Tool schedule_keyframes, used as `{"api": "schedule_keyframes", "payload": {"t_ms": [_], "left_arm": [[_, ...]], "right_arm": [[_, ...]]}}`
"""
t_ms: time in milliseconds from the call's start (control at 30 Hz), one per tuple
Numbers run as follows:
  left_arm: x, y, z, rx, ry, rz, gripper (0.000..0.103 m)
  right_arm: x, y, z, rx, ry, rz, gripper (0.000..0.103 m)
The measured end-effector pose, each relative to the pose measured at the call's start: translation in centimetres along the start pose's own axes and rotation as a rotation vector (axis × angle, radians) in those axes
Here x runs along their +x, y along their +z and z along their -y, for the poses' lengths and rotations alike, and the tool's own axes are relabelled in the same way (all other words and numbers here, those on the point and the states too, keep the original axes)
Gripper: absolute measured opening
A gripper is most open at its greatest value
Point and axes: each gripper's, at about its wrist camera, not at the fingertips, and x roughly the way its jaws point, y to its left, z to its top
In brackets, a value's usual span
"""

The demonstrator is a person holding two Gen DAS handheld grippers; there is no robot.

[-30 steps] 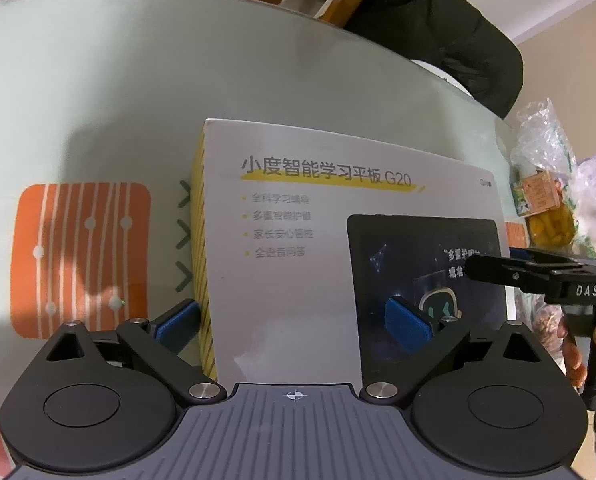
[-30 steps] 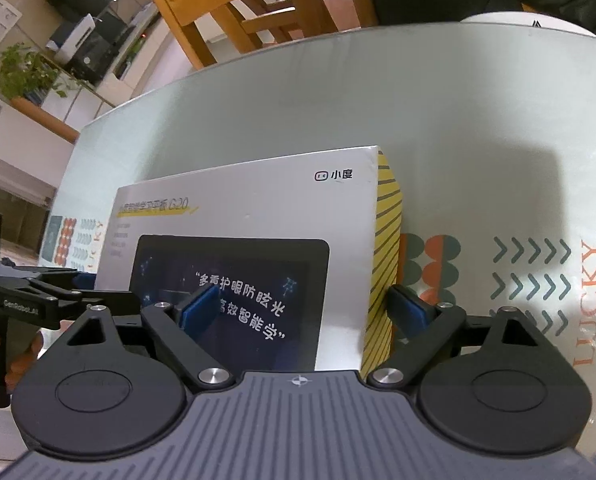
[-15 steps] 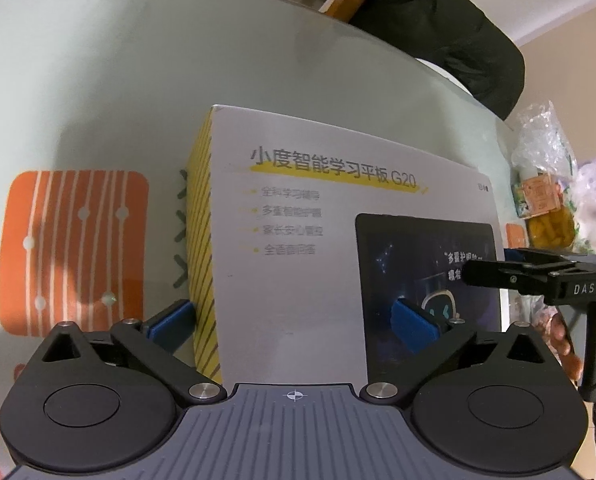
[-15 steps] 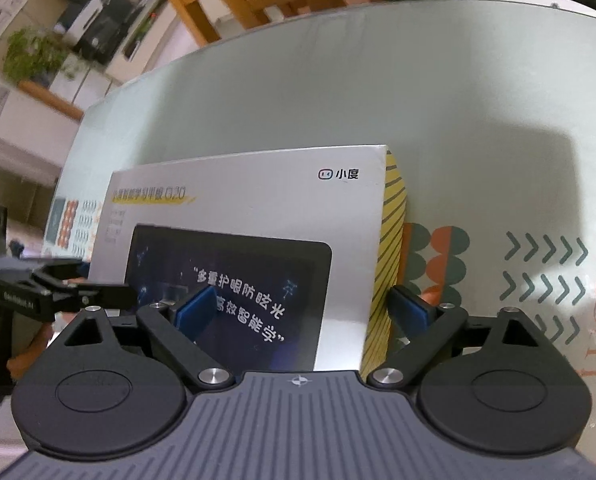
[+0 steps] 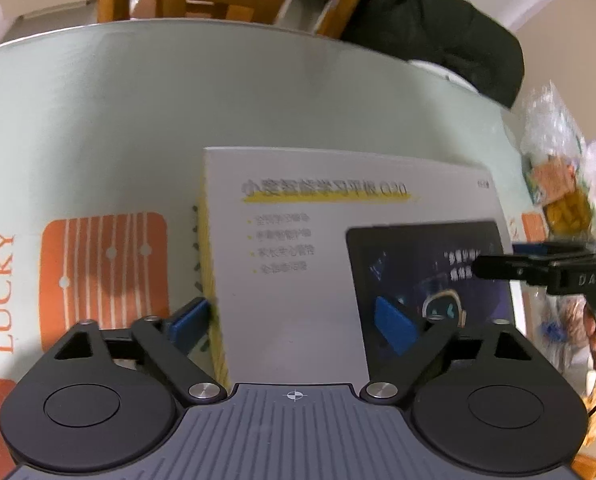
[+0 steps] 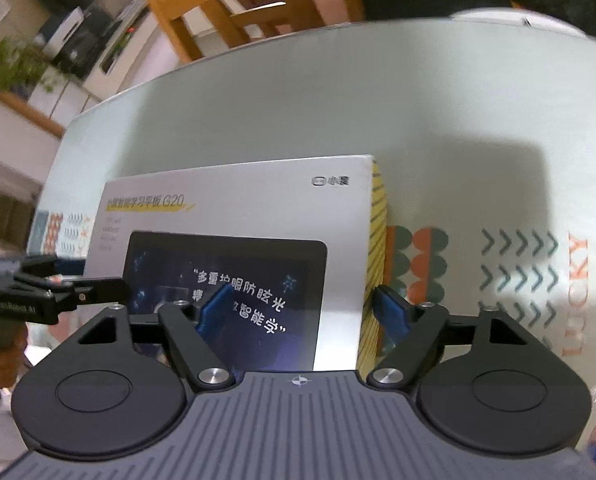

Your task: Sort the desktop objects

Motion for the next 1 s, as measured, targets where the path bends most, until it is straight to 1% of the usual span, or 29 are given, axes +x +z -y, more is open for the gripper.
{"api": "schedule_keyframes", "payload": {"t_ms": [33,100,167,200,233,300,333,400,467,567,633,767,900,1000], "left_arm": [[0.2,-0.1,0.2,0.001,0.002,-0.004,0.103],[0.5,-0.3,0.5,0.004,0.007,-0.012,0.103],[0.7,-0.4,0.3,-0.007,-0.006,-0.024,0.103],[0.9,-0.3,-0.2,-0.032,-0.023,-0.033,0.103],[1.1,-0.2,-0.8,-0.062,-0.044,-0.046,0.103],[1.4,-0.1,-1.7,-0.089,-0.082,-0.062,0.103],[1.5,-0.1,-2.0,-0.094,-0.096,-0.065,0.103],[1.6,-0.3,-2.3,-0.099,-0.110,-0.059,0.103],[1.5,-0.4,-1.9,-0.086,-0.094,-0.046,0.103],[1.0,-0.7,-0.6,-0.038,-0.041,-0.015,0.103],[0.6,-0.8,-0.1,-0.021,-0.020,-0.009,0.103],[0.5,-0.4,0.4,-0.004,0.007,-0.017,0.103],[0.0,-0.2,0.6,-0.010,0.029,-0.006,0.103],[0.0,-0.1,1.0,0.018,0.038,-0.014,0.103]], "right_arm": [[0.2,-0.1,0.0,0.004,0.006,-0.004,0.103],[0.7,-0.3,-0.7,-0.053,-0.011,-0.009,0.103],[0.8,-0.2,-0.5,-0.035,-0.005,-0.020,0.103],[0.8,-0.1,-0.4,-0.046,0.003,-0.022,0.103],[1.0,0.0,0.0,-0.049,0.023,-0.029,0.103],[1.2,0.4,1.0,-0.046,0.071,-0.048,0.103],[1.4,0.6,1.6,-0.037,0.099,-0.061,0.103],[1.6,0.9,2.0,-0.017,0.118,-0.083,0.103],[1.8,1.1,2.0,-0.001,0.119,-0.102,0.103],[1.5,1.0,1.0,-0.002,0.081,-0.098,0.103],[1.2,0.8,0.4,-0.002,0.054,-0.090,0.103],[0.9,0.3,-0.8,-0.008,0.007,-0.080,0.103],[0.4,-0.1,-1.5,0.000,-0.016,-0.070,0.103],[0.1,-0.4,-2.0,-0.003,-0.035,-0.055,0.103]]}}
